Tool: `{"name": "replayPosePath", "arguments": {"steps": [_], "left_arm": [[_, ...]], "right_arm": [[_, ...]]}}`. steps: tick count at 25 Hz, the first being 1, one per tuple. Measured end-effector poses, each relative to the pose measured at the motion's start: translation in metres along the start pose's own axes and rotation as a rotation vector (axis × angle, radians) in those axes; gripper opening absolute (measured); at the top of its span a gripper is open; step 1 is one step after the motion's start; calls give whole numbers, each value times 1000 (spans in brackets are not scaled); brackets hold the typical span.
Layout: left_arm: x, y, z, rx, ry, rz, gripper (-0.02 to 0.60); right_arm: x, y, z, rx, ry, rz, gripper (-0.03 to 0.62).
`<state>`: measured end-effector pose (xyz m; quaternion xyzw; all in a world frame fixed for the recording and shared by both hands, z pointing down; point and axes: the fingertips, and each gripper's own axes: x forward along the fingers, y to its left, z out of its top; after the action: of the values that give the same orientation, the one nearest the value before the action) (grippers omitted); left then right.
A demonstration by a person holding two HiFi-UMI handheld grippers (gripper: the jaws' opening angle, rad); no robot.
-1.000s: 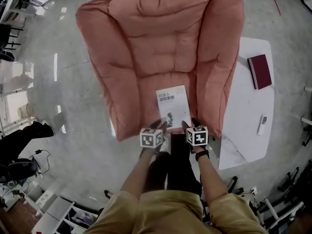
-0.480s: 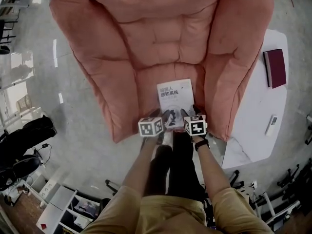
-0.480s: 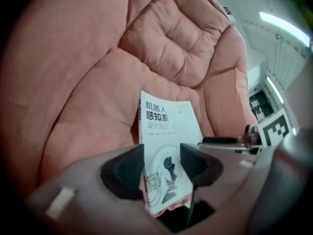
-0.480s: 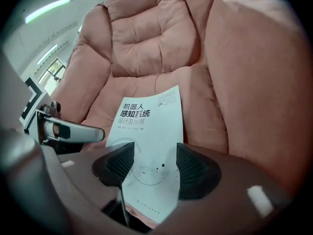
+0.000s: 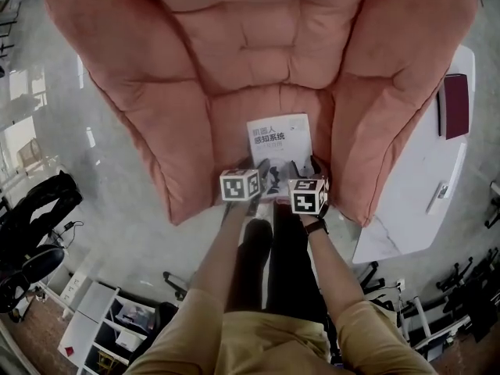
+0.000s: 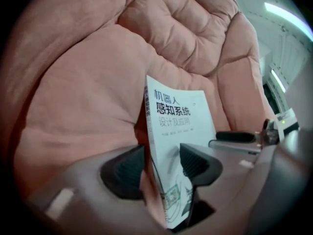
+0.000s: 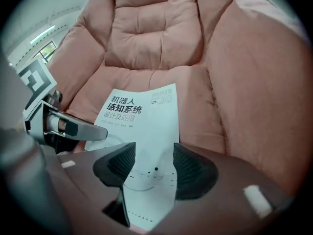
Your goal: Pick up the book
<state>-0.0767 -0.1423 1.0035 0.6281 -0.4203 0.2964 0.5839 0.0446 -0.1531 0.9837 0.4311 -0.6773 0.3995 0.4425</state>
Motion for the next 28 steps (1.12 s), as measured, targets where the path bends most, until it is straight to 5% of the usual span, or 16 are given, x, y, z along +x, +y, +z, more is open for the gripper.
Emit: {"name": "replayPosePath", "arguments": {"steps": [5,11,18,23,28], "left_arm": [[11,3,-3,-30,33,-46,215],[17,4,-3,-60,55,-110,190],[16,-3,-8,-24,94,-53,166],[-5,-17,-1,-72,4,-75,60],[-39,-42,6,-38,-90,-82,43]], "right_arm": [[2,-16,0,10,4,-52,276],[24,-16,-3,54,22,93,247],[30,-16,-7,84,58,111,227],[18,-25,-4,159,44,109,125],[0,-21,-1,184,27,143,78]]}}
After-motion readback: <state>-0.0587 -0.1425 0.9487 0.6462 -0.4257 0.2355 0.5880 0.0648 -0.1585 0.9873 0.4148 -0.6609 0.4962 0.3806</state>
